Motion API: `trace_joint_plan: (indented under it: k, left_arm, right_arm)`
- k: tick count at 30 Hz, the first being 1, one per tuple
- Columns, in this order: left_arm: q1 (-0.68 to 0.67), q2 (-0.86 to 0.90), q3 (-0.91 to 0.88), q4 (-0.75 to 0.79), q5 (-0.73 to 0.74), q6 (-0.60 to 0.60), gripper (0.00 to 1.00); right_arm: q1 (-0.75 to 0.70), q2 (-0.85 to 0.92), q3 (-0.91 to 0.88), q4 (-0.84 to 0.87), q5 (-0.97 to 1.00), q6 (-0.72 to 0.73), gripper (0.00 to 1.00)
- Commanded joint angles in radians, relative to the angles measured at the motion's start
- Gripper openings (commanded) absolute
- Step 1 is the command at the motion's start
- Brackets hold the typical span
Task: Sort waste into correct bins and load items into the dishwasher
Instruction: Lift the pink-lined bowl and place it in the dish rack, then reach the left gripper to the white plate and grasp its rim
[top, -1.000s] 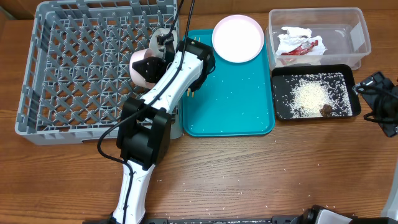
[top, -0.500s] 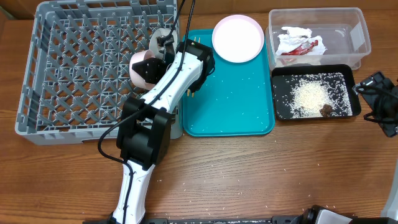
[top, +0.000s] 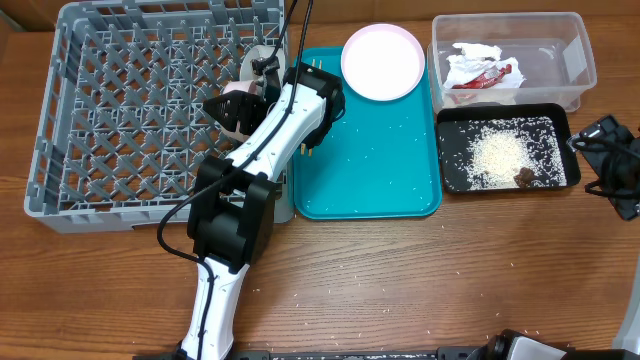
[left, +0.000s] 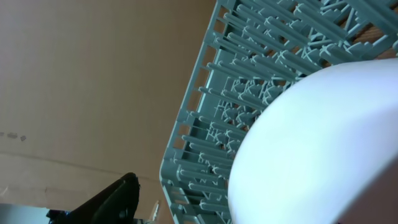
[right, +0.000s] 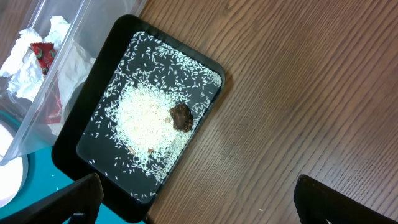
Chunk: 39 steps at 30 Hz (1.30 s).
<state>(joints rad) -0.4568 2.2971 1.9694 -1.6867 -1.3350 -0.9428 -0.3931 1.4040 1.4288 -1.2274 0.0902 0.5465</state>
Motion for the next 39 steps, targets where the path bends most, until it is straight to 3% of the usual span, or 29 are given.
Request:
trace_joint_plan:
  k: [1, 7, 12, 15, 22, 24, 26, 30, 32, 35, 39]
  left_arm:
    - [-0.005, 0.005, -0.004, 0.002, 0.019, -0.014, 0.66]
    - [-0.024, 0.005, -0.004, 0.125, 0.109, -0.009, 0.76]
    - [-0.028, 0.002, -0.003, 0.368, 0.362, 0.251, 0.77]
    - [-0.028, -0.003, 0.022, 0.426, 0.489, 0.339, 0.75]
    - [-0.028, -0.003, 0.282, 0.435, 0.739, 0.492, 0.79]
    - [-0.028, -0.003, 0.395, 0.435, 0.824, 0.534, 0.85]
    - [-0.028, -0.003, 0.503, 0.441, 0.949, 0.566, 0.98]
    - [-0.028, -0.003, 0.574, 0.514, 1.179, 0.622, 1.0]
    - [-0.028, 0.008, 0.552, 0.577, 1.224, 0.545, 0.91]
    - [-0.028, 0.049, 0.478, 0.68, 1.17, 0.293, 0.88]
    - [-0.03, 0.135, 0.437, 0.745, 1.171, 0.167, 0.83]
  right_arm:
    - [-0.004, 0.001, 0.014, 0.002, 0.014, 0.004, 1.0]
    - [-0.004, 0.001, 0.014, 0.003, 0.014, 0.004, 1.0]
    - [-0.004, 0.001, 0.014, 0.003, 0.014, 0.004, 1.0]
    - [-0.004, 0.001, 0.014, 0.002, 0.014, 0.004, 1.0]
    - [-0.004, 0.001, 0.014, 0.002, 0.014, 0.004, 1.0]
    - [-0.004, 0.001, 0.014, 0.003, 0.014, 0.004, 1.0]
    - [-0.004, 0.001, 0.014, 0.002, 0.014, 0.004, 1.0]
    - [-0.004, 0.001, 0.014, 0.002, 0.014, 0.004, 1.0]
    - [-0.004, 0.001, 0.014, 0.002, 0.014, 0.004, 1.0]
    - [-0.004, 0.001, 0.014, 0.002, 0.014, 0.004, 1.0]
    - [-0.004, 0.001, 0.014, 0.002, 0.014, 0.004, 1.0]
